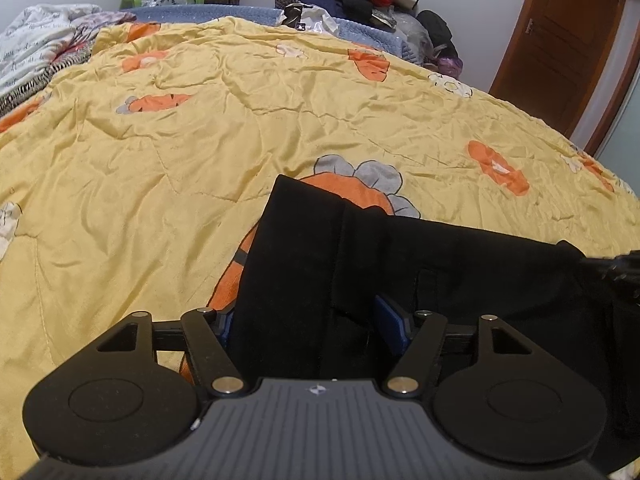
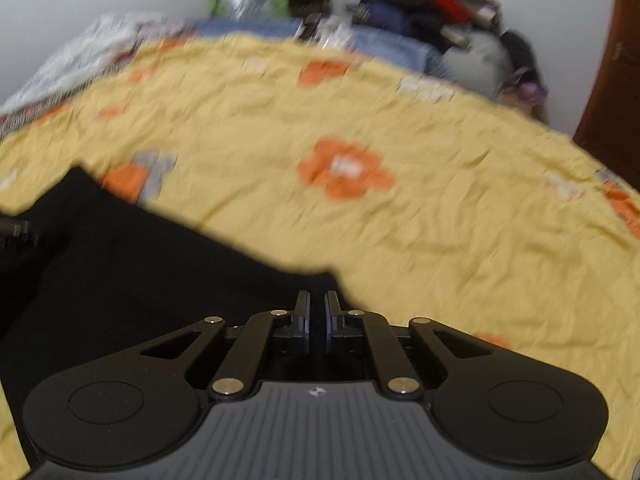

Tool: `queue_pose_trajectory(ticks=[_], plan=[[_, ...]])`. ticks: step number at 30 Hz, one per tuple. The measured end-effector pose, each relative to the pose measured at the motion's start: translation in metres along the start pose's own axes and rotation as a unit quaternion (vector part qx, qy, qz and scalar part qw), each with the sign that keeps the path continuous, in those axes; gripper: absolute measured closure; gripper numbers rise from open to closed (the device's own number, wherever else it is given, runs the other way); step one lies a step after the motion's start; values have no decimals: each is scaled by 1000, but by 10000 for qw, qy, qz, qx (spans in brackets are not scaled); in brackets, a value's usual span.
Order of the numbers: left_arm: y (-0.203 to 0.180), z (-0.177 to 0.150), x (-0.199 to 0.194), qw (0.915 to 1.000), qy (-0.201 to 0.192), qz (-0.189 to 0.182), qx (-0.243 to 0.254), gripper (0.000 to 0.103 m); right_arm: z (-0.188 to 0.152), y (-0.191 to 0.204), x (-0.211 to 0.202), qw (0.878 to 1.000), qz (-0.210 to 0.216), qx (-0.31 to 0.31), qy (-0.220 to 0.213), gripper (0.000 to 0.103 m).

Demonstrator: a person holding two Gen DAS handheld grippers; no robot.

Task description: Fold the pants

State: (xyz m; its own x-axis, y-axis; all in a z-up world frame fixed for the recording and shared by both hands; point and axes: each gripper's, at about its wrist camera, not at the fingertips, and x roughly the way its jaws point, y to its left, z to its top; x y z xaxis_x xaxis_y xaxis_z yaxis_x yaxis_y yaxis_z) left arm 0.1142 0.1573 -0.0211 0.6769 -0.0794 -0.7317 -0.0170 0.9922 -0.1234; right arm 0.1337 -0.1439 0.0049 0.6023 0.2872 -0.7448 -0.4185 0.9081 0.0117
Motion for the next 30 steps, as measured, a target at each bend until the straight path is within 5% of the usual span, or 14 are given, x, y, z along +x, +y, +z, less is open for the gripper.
queue_pose_trajectory(ticks=[5,8,11,17,18,21,25,27,30], plan=[[-3,0,-2,9999,-7,70,105,31,-3,-3,6,9984,-106,545,-55,96],[-1,0,-2,10000,-21,45,73,31,-20,24,-21,9994,50,286,-192,94],[3,1,-2,10000,-54,5,-56,40,-51,56,-39,9987,499,123,-5,93],[10,3,-8,9997,-168,-101,-169,53,-79,96,-78,9995,239,-173,-139,91],[10,3,-8,9996,-164,-108,-182,53,-77,100,-82,9993,236,-123,-272,88],[13,2,-8,9994,-141,-151,-292,52,-76,123,-70,9978,555,-305,-177,50],[15,0,-6,9993,-41,-261,-256,40,-78,153,-69,9970,-80,-696,-323,48],[16,-1,-4,9992,21,-288,-288,36,-72,174,-80,9927,-410,-802,-798,45],[15,-2,-3,9991,40,-304,-289,34,-69,219,-75,9776,-733,-1485,-1301,12]])
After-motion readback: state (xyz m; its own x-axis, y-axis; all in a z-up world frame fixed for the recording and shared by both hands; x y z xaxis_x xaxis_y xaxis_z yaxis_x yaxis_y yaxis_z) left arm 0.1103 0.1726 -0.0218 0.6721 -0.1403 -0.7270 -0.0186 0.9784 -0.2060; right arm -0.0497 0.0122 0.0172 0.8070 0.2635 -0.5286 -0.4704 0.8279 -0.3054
